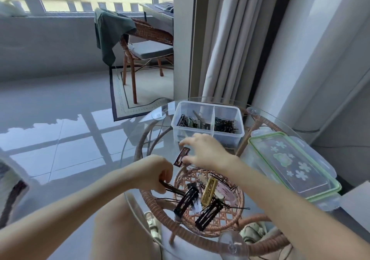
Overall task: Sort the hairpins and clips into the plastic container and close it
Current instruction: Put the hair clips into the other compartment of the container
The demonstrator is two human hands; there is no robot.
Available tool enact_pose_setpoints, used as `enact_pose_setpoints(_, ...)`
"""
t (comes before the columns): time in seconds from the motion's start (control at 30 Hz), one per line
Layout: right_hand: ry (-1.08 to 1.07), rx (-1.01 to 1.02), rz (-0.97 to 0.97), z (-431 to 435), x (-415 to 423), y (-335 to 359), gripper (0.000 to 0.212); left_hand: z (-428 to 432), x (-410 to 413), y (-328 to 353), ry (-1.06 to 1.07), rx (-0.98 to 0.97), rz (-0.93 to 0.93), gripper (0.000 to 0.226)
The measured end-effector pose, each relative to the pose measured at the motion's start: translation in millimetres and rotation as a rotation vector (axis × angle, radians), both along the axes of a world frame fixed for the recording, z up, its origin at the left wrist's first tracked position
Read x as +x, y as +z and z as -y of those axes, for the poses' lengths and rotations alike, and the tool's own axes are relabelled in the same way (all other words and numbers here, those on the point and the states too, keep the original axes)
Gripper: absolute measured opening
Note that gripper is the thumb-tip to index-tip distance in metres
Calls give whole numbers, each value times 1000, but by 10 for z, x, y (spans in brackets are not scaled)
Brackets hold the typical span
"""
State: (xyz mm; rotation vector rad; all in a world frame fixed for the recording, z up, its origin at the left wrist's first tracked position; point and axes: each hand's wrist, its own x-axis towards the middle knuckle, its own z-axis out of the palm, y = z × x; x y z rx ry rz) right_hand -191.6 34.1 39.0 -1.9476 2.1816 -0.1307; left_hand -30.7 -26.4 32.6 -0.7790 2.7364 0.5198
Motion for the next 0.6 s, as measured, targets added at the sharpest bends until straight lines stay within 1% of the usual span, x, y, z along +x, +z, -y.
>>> enact_pose_setpoints(0.07,103,86,-107,-13,24,-108,50,-9,16,-8,-18,-31,-29,13)
enact_pose_setpoints(0.1,130,82,-160,-14,35,-133,49,-13,30,-6,-18,-35,-42,14)
enact_pose_setpoints(0.17,167,32,-224,-44,77,-158,49,-5,78,1,0,-21,-89,15)
enact_pose_setpoints(0.2,188,1,-242,-68,96,-180,45,0,108,10,14,-12,-114,15)
enact_pose_setpoints(0.27,220,-51,-259,-121,97,-232,37,18,161,43,43,-4,-159,13)
enact_pose_setpoints(0.33,231,-102,-239,-173,23,-271,33,45,189,102,76,8,-207,11)
enact_pose_setpoints(0.4,184,-148,-163,-218,-99,-280,31,79,179,183,130,32,-272,11)
enact_pose_setpoints(0.43,127,-183,-90,-238,-159,-267,28,102,157,222,169,38,-318,11)
enact_pose_setpoints(0.57,-198,-424,326,-247,-296,-19,15,212,-60,359,384,155,-537,10)
enact_pose_setpoints(0.6,-258,-472,399,-196,-325,70,13,251,-168,381,433,144,-586,10)
